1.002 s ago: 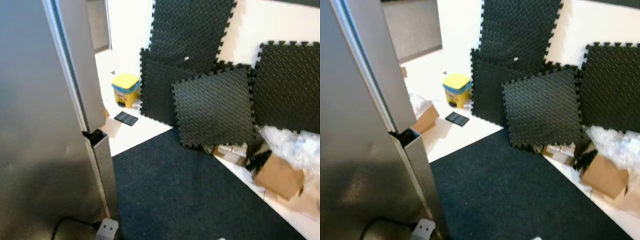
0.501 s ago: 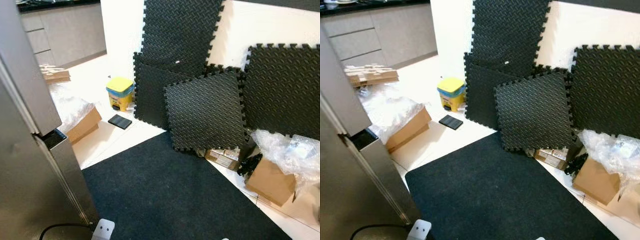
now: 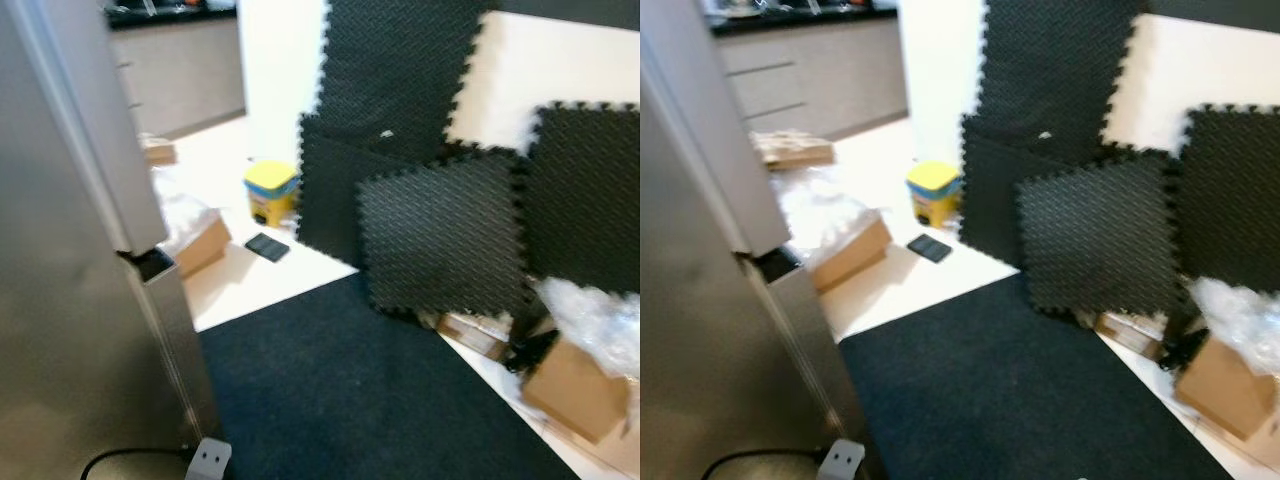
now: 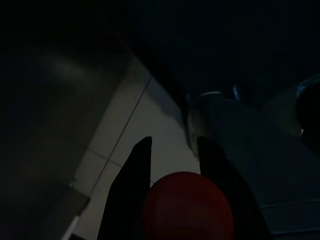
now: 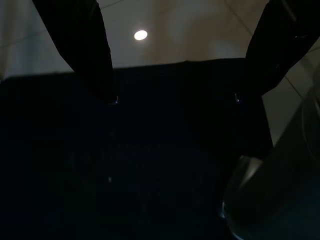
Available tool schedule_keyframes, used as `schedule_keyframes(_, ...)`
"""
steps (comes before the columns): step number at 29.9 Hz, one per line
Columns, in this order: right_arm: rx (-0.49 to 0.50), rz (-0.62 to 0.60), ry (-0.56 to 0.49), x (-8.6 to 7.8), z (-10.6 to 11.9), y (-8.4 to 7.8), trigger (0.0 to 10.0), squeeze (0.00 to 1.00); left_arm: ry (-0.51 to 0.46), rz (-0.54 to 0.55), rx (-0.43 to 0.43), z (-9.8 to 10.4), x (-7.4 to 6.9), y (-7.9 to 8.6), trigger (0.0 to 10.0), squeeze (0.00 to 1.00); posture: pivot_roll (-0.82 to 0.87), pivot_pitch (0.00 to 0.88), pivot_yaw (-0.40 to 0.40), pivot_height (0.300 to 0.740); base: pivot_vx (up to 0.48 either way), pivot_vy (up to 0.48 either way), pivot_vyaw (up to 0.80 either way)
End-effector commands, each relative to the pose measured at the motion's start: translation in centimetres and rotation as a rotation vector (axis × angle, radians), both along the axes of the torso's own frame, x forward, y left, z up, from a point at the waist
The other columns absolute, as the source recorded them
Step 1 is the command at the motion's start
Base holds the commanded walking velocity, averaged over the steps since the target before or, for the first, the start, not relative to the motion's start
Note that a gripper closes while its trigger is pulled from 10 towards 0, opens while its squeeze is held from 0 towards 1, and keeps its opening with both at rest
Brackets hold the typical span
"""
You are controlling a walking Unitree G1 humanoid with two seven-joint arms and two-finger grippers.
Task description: Restocking fridge
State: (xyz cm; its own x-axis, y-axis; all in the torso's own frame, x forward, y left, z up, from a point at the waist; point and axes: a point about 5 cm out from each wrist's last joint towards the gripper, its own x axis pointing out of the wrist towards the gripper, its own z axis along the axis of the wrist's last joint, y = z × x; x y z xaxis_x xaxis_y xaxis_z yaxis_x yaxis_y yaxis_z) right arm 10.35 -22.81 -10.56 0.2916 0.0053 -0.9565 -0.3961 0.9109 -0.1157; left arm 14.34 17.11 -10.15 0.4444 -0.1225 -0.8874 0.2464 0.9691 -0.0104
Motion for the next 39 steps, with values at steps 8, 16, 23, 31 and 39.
schedule_keyframes(8, -0.002, 0.007, -0.016, 0.53, 0.18, -0.13, 10.0, 0.00, 0.041, -0.014, -0.006, -0.36, -0.86, -0.32, 10.0, 0.00, 0.04, 0.000, -0.043, 0.740, 0.000, 0.000, 0.80)
schedule_keyframes(16, -0.007, -0.004, -0.022, 0.61, 0.18, -0.10, 10.0, 0.00, 0.042, -0.034, -0.016, -0.33, -0.81, -0.47, 10.0, 0.00, 0.04, 0.000, -0.041, 0.740, 0.000, -0.060, 0.14)
schedule_keyframes(23, -0.009, -0.009, -0.022, 0.54, 0.19, -0.23, 10.0, 0.00, 0.050, -0.037, -0.022, -0.41, -1.02, -0.62, 10.0, 0.00, 0.04, 0.000, -0.040, 0.740, 0.000, -0.480, 0.00)
schedule_keyframes(31, -0.009, -0.011, -0.021, 0.45, 0.20, -0.34, 10.0, 0.00, 0.045, -0.012, -0.018, -0.41, -1.00, -0.50, 10.0, 0.00, 0.04, 0.000, -0.043, 0.740, 0.000, -0.120, 0.00)
schedule_keyframes(39, 0.000, -0.011, -0.026, 0.56, 0.21, -0.21, 10.0, 0.00, 0.045, -0.015, -0.021, -0.40, -0.95, -0.59, 10.0, 0.00, 0.04, 0.000, -0.040, 0.740, 0.000, 0.000, 0.00)
